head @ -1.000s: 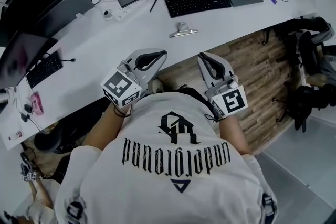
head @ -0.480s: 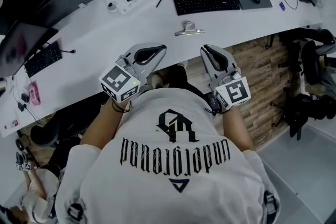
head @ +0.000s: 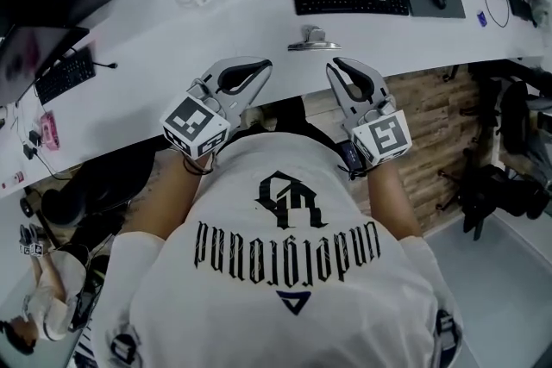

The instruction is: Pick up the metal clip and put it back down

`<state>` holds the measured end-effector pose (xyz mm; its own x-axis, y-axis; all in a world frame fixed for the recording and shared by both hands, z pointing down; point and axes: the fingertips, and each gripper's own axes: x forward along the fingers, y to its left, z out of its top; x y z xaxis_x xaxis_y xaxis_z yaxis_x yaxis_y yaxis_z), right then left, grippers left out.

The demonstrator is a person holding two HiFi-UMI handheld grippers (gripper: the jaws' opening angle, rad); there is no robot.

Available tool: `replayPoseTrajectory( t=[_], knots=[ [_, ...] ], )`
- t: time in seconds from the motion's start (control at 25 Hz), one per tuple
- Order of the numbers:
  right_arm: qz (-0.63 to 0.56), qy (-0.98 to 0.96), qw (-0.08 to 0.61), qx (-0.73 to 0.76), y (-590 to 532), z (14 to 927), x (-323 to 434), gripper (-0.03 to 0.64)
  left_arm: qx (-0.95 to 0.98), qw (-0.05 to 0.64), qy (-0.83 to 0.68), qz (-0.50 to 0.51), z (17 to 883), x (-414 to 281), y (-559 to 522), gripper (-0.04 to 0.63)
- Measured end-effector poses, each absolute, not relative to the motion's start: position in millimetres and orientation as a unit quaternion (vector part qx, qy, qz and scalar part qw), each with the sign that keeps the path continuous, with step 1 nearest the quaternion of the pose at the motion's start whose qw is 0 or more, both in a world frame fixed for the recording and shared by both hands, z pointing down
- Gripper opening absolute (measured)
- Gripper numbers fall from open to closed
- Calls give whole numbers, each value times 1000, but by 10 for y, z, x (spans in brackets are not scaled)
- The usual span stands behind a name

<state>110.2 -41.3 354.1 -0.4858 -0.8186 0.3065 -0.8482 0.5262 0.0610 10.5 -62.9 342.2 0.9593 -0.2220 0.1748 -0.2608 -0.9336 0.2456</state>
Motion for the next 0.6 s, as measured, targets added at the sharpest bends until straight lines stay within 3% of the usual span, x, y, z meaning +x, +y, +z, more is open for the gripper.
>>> replayPoseTrajectory(
  t=[0.6],
  knots=[
    [118, -885, 194, 407, -990, 4312, 1623, 94, 965, 173, -167, 104, 4005, 656, -1105, 14]
  ],
)
